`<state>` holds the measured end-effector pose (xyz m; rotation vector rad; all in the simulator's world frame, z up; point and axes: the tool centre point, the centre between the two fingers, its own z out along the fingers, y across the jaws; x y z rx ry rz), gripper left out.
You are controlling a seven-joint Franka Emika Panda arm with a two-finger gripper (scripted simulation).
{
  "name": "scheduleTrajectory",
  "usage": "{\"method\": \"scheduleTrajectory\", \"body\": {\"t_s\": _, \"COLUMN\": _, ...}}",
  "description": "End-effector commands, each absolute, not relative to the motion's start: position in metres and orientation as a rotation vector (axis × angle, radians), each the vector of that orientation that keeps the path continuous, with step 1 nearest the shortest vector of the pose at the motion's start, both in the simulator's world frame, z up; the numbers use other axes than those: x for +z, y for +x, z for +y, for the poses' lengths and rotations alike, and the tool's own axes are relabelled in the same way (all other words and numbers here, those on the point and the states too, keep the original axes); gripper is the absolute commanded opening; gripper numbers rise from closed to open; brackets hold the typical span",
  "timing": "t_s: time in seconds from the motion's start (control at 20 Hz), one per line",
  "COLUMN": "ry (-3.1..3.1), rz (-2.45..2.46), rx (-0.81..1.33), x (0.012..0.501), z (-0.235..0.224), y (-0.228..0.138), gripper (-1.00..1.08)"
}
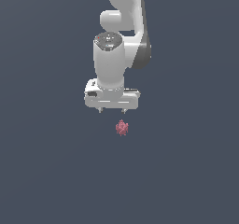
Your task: Pick up the object and move it to a goal position.
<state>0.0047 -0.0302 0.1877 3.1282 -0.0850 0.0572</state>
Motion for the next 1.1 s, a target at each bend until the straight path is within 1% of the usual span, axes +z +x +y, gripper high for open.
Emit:
{"method": "scheduleTrajectory", "body": {"t_s": 0.0, "ry": 3.13, "rz": -0.101, "rx": 0.067, "x": 0.189, "z": -0.033, "y": 0.006, "gripper": 1.0}}
{"method": "scheduleTrajectory", "body": {"t_s": 0.5, "ry": 3.13, "rz": -0.161, "rx": 0.061, "x": 0.183, "z": -0.029, "y": 0.007, "gripper": 1.0}}
{"method": "scheduleTrajectory", "body": {"t_s": 1.05, "ry": 3.111, "rz": -0.44, "rx": 0.041, "x": 0.156, "z": -0.015, "y": 0.008, "gripper": 1.0}}
